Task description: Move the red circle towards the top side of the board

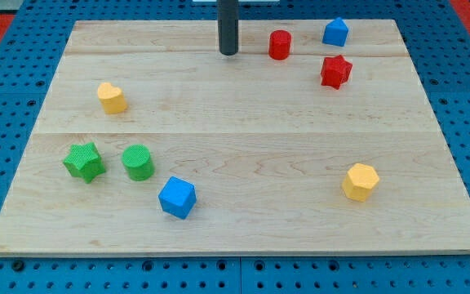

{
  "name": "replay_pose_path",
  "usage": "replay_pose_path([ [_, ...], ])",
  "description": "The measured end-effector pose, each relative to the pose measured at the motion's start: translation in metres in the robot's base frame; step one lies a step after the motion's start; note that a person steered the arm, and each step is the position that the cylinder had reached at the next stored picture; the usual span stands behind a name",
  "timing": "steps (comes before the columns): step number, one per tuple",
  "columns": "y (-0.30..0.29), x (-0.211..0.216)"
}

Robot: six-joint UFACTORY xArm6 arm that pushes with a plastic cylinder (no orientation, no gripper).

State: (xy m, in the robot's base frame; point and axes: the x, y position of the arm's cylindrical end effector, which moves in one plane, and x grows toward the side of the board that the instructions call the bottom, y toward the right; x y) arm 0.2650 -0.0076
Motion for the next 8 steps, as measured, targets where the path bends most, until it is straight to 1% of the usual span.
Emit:
replay_pose_path([
  [2, 0.018, 0.0],
  [6, 0.021, 0.0],
  [7, 0.032, 0.006],
  [8, 0.063, 0.024],
])
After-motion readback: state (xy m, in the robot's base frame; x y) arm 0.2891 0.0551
